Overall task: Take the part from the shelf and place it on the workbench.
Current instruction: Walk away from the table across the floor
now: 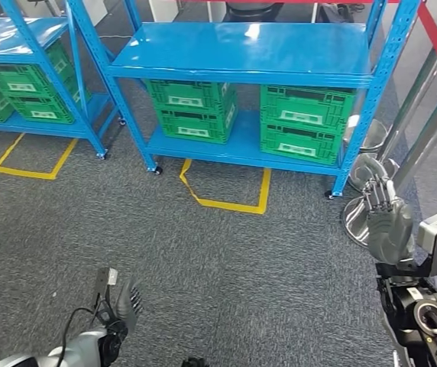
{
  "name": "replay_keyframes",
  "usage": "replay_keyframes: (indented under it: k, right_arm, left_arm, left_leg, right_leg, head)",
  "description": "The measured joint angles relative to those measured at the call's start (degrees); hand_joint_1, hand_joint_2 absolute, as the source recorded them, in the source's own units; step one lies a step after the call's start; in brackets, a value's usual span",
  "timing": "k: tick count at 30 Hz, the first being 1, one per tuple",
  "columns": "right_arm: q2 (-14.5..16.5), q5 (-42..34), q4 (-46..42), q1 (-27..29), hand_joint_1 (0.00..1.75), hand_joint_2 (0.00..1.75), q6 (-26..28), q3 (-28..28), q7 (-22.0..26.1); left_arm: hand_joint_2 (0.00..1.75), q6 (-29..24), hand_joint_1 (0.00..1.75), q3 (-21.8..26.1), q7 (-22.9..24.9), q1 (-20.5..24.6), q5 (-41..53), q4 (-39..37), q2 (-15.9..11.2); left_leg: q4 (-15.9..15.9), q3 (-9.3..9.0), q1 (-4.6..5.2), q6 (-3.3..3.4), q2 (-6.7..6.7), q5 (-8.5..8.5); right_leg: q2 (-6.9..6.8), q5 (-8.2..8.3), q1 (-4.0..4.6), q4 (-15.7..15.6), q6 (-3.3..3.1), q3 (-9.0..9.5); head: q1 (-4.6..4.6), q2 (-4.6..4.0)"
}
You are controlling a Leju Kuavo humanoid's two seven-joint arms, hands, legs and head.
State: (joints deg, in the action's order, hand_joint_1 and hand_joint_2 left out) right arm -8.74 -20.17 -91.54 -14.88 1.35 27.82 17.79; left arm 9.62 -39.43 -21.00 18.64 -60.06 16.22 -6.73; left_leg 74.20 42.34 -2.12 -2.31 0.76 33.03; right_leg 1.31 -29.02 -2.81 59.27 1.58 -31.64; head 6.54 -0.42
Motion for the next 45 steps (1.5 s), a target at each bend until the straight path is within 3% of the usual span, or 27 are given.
replay_keyframes:
  k: [2,4,6,7,10,11,14,16,17,18,20,21,24,26,28,29,31,32,33,35,36,37,39,40,42,44,45]
  right_arm:
    - [0.00,0.03,0.07,0.01,0.00,0.00,-0.03,0.00,0.00]
    - [0.04,0.10,0.21,0.11,0.00,0.00,-0.10,0.03,0.00]
    - [0.19,0.15,0.43,0.22,0.00,0.00,-0.18,0.06,-0.02]
    - [0.30,0.17,0.54,0.26,0.00,0.00,-0.21,0.05,-0.02]
    - [0.45,0.20,0.72,-0.15,0.00,0.00,-0.20,-0.04,-0.02]
    - [0.46,0.20,0.75,-0.38,0.00,0.00,-0.18,-0.04,-0.02]
    - [0.46,0.20,0.81,-0.53,0.00,0.00,-0.16,0.02,0.03]
    - [0.46,0.20,0.83,-0.46,0.00,0.00,-0.16,0.02,0.04]
    - [0.46,0.20,0.84,-0.48,0.00,0.00,-0.16,0.02,0.04]
    - [0.46,0.20,0.84,-0.51,0.00,0.00,-0.16,0.01,0.04]
    - [0.46,0.20,0.86,-0.46,0.00,0.00,-0.15,0.00,0.01]
    - [0.46,0.20,0.84,-0.51,0.00,0.00,-0.15,0.01,-0.02]
    - [0.46,0.21,0.73,-1.07,0.00,0.00,-0.11,-0.03,-0.01]
    - [0.46,0.21,0.72,-1.37,0.00,0.00,-0.09,-0.03,0.01]
    - [0.48,0.22,0.73,-1.53,0.00,0.00,-0.08,0.06,-0.05]
    - [0.48,0.22,0.73,-1.56,0.00,0.00,-0.07,0.09,-0.09]
    - [0.48,0.22,0.73,-1.55,0.00,0.00,-0.04,0.16,-0.13]
    - [0.48,0.22,0.73,-1.55,0.00,0.00,-0.02,0.20,-0.14]
    - [0.48,0.22,0.73,-1.56,0.00,0.00,-0.01,0.24,-0.15]
    - [0.48,0.22,0.73,-1.58,0.00,0.00,0.03,0.29,-0.15]
    - [0.48,0.22,0.73,-1.61,0.00,0.00,0.03,0.32,-0.17]
    - [0.48,0.22,0.72,-1.61,0.00,0.00,0.02,0.33,-0.15]
    - [0.57,0.25,0.71,-1.61,0.00,0.00,-0.02,0.40,-0.15]
    - [0.65,0.32,0.70,-1.54,0.00,0.00,-0.08,0.45,-0.10]
    - [0.79,0.48,0.71,-1.38,0.00,0.00,-0.17,0.46,-0.09]
    - [0.79,0.57,0.74,-1.07,0.00,0.00,-0.16,0.38,-0.09]
    - [0.79,0.58,0.77,-0.89,0.00,0.00,-0.14,0.37,-0.10]
  left_arm:
    - [0.00,-0.03,0.00,0.00,0.00,-0.16,-0.03,-0.02,-0.40]
    - [0.00,-0.03,0.00,0.00,-0.01,0.05,-0.03,-0.04,-1.08]
    - [0.00,-0.05,0.00,0.01,-0.06,0.43,-0.07,-0.08,-1.73]
    - [0.00,-0.08,0.00,0.03,-0.09,0.52,-0.09,-0.10,-1.89]
    - [0.00,-0.10,0.00,0.07,-0.11,0.51,-0.11,-0.14,-1.47]
    - [0.00,-0.07,0.00,0.07,-0.11,0.47,-0.09,-0.14,-1.26]
    - [0.00,-0.02,0.00,0.07,-0.11,0.10,-0.04,-0.14,-0.80]
    - [0.00,-0.02,0.00,0.07,-0.11,-0.25,-0.06,-0.15,-0.59]
    - [0.00,-0.02,0.00,0.07,-0.11,-0.35,-0.08,-0.15,-0.49]
    - [0.00,-0.01,0.00,0.07,-0.11,-0.41,-0.07,-0.15,-0.36]
    - [0.00,0.00,0.00,0.07,-0.13,-0.39,-0.04,-0.16,0.11]
    - [0.00,0.00,0.00,0.07,-0.12,-0.39,-0.03,-0.17,0.30]
    - [0.00,0.02,0.00,0.08,-0.13,-0.34,-0.01,-0.18,0.64]
    - [0.00,0.05,0.00,0.10,-0.19,-0.31,-0.01,-0.16,0.67]
    - [0.00,0.07,0.00,0.11,-0.21,-0.41,-0.06,-0.16,0.52]
    - [0.00,0.07,0.00,0.11,-0.21,-0.51,-0.09,-0.16,0.47]
    - [0.00,0.07,0.00,0.11,-0.20,-0.69,-0.13,-0.16,0.40]
    - [0.00,0.08,0.00,0.11,-0.20,-0.73,-0.14,-0.16,0.40]
    - [0.00,0.08,0.00,0.11,-0.20,-0.77,-0.14,-0.16,0.40]
    - [0.00,0.08,0.00,0.11,-0.19,-0.92,-0.16,-0.16,0.61]
    - [0.00,0.07,0.00,0.11,-0.22,-1.00,-0.22,-0.18,0.64]
    - [0.00,0.07,0.00,0.13,-0.29,-0.99,-0.27,-0.17,0.67]
    - [0.00,0.01,0.00,0.21,-0.64,-0.65,-0.42,-0.15,0.24]
    - [0.00,-0.04,0.00,0.27,-0.87,-0.42,-0.43,-0.13,0.09]
    - [0.00,-0.15,0.00,0.38,-1.23,-0.25,-0.45,-0.13,-0.24]
    - [0.00,-0.18,0.00,0.43,-1.36,-0.48,-0.38,-0.13,-0.27]
    - [0.00,-0.18,0.00,0.44,-1.36,-0.62,-0.36,-0.14,-0.22]
  left_leg:
    - [-4.00,0.71,2.53,2.46,-0.50,-3.34]
    - [-12.10,-1.31,5.34,5.32,-1.02,-9.01]
    - [-17.85,-3.14,7.43,7.22,-2.15,-10.74]
    - [-19.29,-3.94,7.78,7.32,-2.69,-10.01]
    - [-21.57,-7.56,7.23,6.53,-2.38,-9.88]
    - [-21.53,-8.30,7.14,6.40,-2.07,-10.11]
    - [-21.04,-9.29,6.99,6.10,-1.41,-9.96]
    - [-20.84,-10.29,6.82,5.90,-1.10,-9.09]
    - [-20.78,-11.03,6.77,5.84,-1.00,-8.54]
    - [-20.84,-11.71,6.70,5.80,-0.96,-7.92]
    - [-21.25,-13.05,6.29,5.59,-0.88,-7.05]
    - [-21.68,-13.41,5.89,5.38,-0.94,-6.88]
    - [-20.61,-13.50,5.22,4.66,-1.05,-8.14]
    - [-15.81,-10.78,4.93,3.61,-1.21,-9.56]
    - [-9.50,-5.70,3.72,2.18,-1.29,-8.59]
    - [-7.36,-3.26,2.87,1.43,-1.28,-6.83]
    - [-7.36,-0.22,1.03,-0.35,-1.16,-3.53]
    - [-9.66,0.12,0.03,-1.37,-1.02,-3.51]
    - [-13.04,-0.21,-1.00,-2.49,-0.76,-5.42]
    - [-19.80,-1.30,-2.51,-4.09,0.81,-12.66]
    - [-21.02,-1.51,-2.55,-3.95,1.43,-15.79]
    - [-20.78,-1.36,-2.26,-3.31,1.92,-17.17]
    - [-18.42,-0.91,-1.33,-1.30,1.59,-16.42]
    - [-17.90,-0.90,-1.05,-0.51,1.42,-15.54]
    - [-17.84,-1.58,-0.44,1.00,1.10,-14.40]
    - [-17.97,-2.83,0.43,2.01,0.89,-13.18]
    - [-17.99,-3.60,0.84,2.30,0.71,-12.52]
  right_leg:
    - [0.47,-0.72,0.41,-0.26,-0.52,1.11]
    - [0.97,-1.42,0.53,-1.17,-0.77,2.46]
    - [1.53,-2.28,0.85,-2.58,-0.69,4.20]
    - [1.76,-2.10,1.20,-2.58,-0.62,5.26]
    - [0.47,-2.38,1.88,-0.46,-0.43,6.68]
    - [-0.29,-3.86,1.90,1.39,-0.20,6.11]
    - [-1.42,-9.65,1.85,10.15,0.52,0.81]
    - [-1.40,-10.56,1.97,10.82,0.86,-1.58]
    - [-1.44,-9.04,2.11,8.35,0.83,-1.62]
    - [-1.37,-5.77,2.36,4.58,0.55,-1.28]
    - [-1.09,1.09,3.16,-1.46,-0.81,-0.69]
    - [-0.88,3.34,3.57,-3.47,-1.60,-0.17]
    - [-0.80,3.99,4.02,-8.15,-3.18,3.40]
    - [-0.98,4.08,3.43,-11.34,-3.41,6.80]
    - [-1.13,3.68,2.73,-13.63,-3.03,9.78]
    - [-1.08,3.21,2.29,-14.31,-2.64,11.02]
    - [-0.92,1.68,1.18,-14.94,-1.47,13.44]
    - [-0.86,0.65,0.54,-14.99,-0.77,14.70]
    - [-0.84,-0.51,-0.04,-14.92,-0.05,15.81]
    - [-0.89,-3.24,-0.78,-14.20,1.43,17.62]
    - [-1.02,-4.66,-1.03,-13.84,2.16,18.21]
    - [-1.16,-5.87,-1.26,-13.83,2.80,18.91]
    - [-1.59,-7.64,-1.93,-14.52,3.61,20.22]
    - [-1.68,-8.57,-2.10,-13.81,3.55,20.20]
    - [-1.68,-12.03,-1.68,-6.12,2.79,16.28]
    - [-1.60,-15.40,-0.47,5.96,1.79,8.64]
    - [-1.58,-15.42,0.11,10.06,1.30,5.21]
  head:
    - [0.05,0.00]
    - [0.19,0.00]
    - [0.62,0.00]
    - [0.75,0.00]
    - [0.09,0.00]
    - [-0.36,0.00]
    - [-1.38,0.00]
    - [-1.75,0.00]
    - [-1.91,0.00]
    - [-2.11,0.00]
    - [-2.11,0.00]
    - [-2.20,0.00]
    - [-2.64,0.00]
    - [-2.71,0.00]
    - [-2.66,0.00]
    - [-2.65,0.00]
    - [-2.52,0.00]
    - [-2.44,0.00]
    - [-2.32,0.00]
    - [-1.80,0.00]
    - [-1.87,0.00]
    - [-2.06,0.00]
    - [-3.08,0.00]
    - [-3.37,0.00]
    - [-3.78,0.00]
    - [-3.85,0.00]
    - [-3.86,0.00]
